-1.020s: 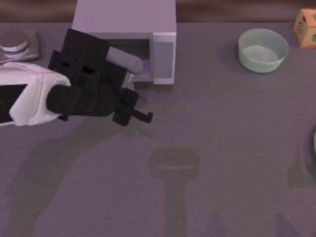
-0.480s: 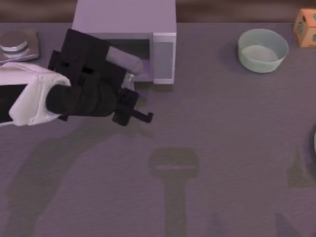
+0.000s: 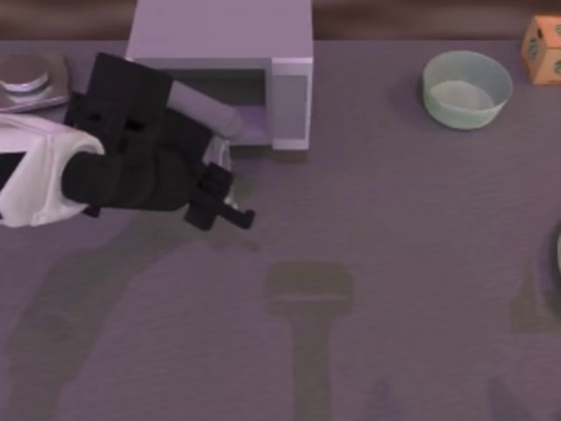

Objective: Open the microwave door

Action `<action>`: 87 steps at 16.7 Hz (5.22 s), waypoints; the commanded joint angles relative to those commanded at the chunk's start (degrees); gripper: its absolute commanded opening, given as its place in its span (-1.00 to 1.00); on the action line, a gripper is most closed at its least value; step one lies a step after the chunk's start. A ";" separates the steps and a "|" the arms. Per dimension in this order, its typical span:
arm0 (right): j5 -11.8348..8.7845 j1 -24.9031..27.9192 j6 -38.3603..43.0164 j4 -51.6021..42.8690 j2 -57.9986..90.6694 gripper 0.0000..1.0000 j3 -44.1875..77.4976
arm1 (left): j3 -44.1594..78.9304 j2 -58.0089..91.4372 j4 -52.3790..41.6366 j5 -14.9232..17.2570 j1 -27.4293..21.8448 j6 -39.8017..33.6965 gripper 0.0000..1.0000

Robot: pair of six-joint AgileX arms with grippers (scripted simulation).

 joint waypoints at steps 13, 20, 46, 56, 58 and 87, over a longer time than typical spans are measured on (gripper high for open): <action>0.00 0.00 0.00 0.00 0.00 1.00 0.00 | -0.01 0.00 0.00 0.01 0.01 0.02 -1.00; 0.00 0.00 0.00 0.00 0.00 1.00 0.00 | -0.01 0.00 0.00 0.01 0.01 0.02 -1.00; 0.00 0.00 0.00 0.00 0.00 1.00 0.00 | -1.38 -1.46 -1.31 4.67 2.72 5.81 -1.00; 0.00 0.00 0.00 0.00 0.00 1.00 0.00 | -1.38 -1.46 -1.31 4.67 2.72 5.81 -1.00; 0.00 0.00 0.00 0.00 0.00 1.00 0.00 | -1.34 -1.49 -1.34 5.07 2.33 5.57 -1.00; 0.00 0.00 0.00 0.00 0.00 1.00 0.00 | -2.14 -2.50 -3.59 9.72 5.90 12.60 -1.00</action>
